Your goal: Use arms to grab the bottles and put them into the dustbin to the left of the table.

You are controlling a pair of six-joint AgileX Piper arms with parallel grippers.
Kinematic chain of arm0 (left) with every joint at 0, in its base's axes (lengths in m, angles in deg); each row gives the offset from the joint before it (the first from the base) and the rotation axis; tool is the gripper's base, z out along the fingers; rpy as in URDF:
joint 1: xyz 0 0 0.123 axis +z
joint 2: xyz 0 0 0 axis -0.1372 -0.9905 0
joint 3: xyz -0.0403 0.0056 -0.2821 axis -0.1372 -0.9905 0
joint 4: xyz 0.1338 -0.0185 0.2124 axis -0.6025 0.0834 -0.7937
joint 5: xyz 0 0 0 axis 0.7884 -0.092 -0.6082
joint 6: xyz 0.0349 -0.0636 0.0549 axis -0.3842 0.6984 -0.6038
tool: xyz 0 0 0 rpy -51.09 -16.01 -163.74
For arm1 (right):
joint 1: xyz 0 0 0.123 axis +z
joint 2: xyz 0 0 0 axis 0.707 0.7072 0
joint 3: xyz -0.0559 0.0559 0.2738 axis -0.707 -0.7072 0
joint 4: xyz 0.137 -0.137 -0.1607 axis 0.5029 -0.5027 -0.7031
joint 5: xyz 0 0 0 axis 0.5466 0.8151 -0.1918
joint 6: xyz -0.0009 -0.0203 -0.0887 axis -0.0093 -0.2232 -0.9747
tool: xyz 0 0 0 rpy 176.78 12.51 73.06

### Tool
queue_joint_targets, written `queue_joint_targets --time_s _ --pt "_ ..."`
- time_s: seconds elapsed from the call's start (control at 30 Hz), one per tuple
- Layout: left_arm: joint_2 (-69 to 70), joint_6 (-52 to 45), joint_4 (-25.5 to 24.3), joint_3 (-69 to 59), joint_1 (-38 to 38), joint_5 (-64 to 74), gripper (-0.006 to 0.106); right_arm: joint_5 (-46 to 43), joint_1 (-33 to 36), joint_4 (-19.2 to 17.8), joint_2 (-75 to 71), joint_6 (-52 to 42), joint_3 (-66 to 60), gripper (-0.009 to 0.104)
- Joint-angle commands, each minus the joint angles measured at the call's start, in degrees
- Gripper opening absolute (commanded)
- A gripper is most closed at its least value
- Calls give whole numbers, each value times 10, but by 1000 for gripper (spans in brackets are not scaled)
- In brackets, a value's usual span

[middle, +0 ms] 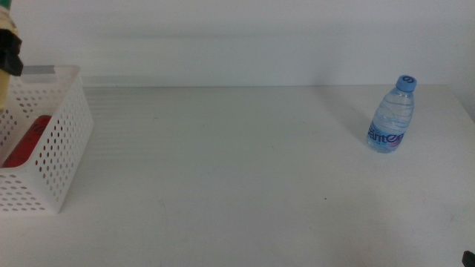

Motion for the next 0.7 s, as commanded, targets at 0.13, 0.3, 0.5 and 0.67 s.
queue_joint_targets --time_s 0.13,0.3,0.5,0.67 --pt "-42 -29 34 89 32 24 -3 -44 -3 -4 -15 -5 4 66" --pt "-82 -37 23 102 34 72 -3 -44 -3 -4 -15 -5 4 66" --pt "-118 -37 28 101 36 73 -3 -44 -3 -4 -15 -5 4 66" --pt "-133 -37 19 100 37 85 -3 -44 -3 -4 -15 -5 4 66"
